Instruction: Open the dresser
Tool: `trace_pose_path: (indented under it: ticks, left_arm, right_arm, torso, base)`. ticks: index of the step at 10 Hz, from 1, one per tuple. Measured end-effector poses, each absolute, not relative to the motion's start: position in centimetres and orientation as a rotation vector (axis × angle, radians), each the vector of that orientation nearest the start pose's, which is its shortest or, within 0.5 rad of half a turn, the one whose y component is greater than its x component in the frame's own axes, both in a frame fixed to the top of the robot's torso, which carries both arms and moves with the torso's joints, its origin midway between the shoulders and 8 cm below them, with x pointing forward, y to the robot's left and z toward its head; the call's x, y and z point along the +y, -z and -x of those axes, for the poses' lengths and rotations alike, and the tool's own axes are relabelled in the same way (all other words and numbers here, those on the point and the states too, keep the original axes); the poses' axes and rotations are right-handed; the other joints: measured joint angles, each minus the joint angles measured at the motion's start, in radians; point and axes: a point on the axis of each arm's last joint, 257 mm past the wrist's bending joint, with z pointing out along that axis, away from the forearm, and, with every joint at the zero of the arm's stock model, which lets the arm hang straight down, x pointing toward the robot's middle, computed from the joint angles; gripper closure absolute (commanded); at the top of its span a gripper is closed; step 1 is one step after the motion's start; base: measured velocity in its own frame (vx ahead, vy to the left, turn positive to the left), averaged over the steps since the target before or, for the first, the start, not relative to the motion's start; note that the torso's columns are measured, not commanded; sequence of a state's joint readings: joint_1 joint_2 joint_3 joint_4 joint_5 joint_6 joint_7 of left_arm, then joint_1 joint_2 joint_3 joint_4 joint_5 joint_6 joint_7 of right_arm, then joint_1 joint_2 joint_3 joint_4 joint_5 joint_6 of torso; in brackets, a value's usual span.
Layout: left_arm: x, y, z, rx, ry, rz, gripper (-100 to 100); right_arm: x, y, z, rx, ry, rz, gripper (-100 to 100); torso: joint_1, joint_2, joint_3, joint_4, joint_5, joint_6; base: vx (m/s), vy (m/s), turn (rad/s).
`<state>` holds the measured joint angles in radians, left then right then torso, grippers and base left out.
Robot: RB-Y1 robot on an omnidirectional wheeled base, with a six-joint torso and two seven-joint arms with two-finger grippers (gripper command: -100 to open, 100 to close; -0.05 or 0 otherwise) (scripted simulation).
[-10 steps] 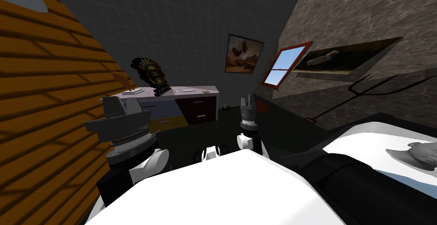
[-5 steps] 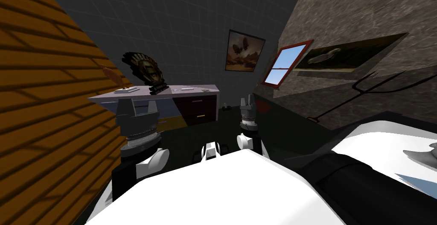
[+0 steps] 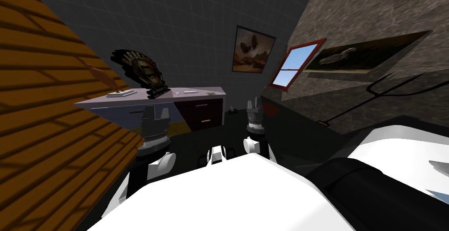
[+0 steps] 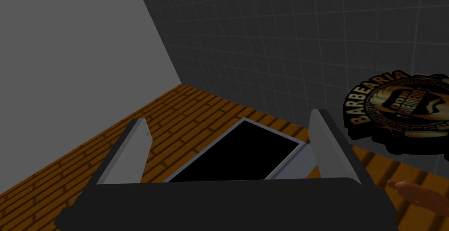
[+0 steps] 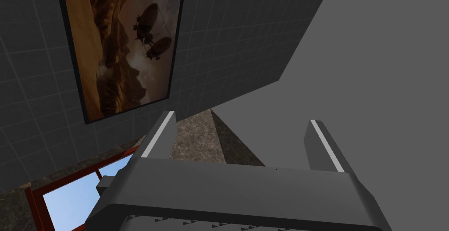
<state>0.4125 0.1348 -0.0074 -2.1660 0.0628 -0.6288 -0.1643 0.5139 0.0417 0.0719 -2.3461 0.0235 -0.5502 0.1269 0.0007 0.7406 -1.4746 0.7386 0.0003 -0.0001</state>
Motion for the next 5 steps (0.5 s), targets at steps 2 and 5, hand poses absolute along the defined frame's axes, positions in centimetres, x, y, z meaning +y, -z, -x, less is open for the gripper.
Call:
trace_pose_path:
  ticks: [2, 5]
  left_arm:
    - [26.8, -1.2, -36.5, 0.679, 1.23, 0.49, -100]
    - [27.2, 2.6, -38.1, 0.742, 1.208, 0.542, -100]
  right_arm:
    - [-25.7, -5.9, -32.3, 0.544, -1.253, -0.556, 0]
    - [-25.7, -5.9, -32.3, 0.544, -1.253, -0.555, 0]
  torso:
    - [-0.002, -0.003, -0.002, -0.001, -0.001, 0.0]
    - [0.0, -0.003, -0.002, -0.001, 0.0, 0.0]
  base:
    - [0.109, -0.006, -0.022]
    - [0.12, 0.02, -0.019]
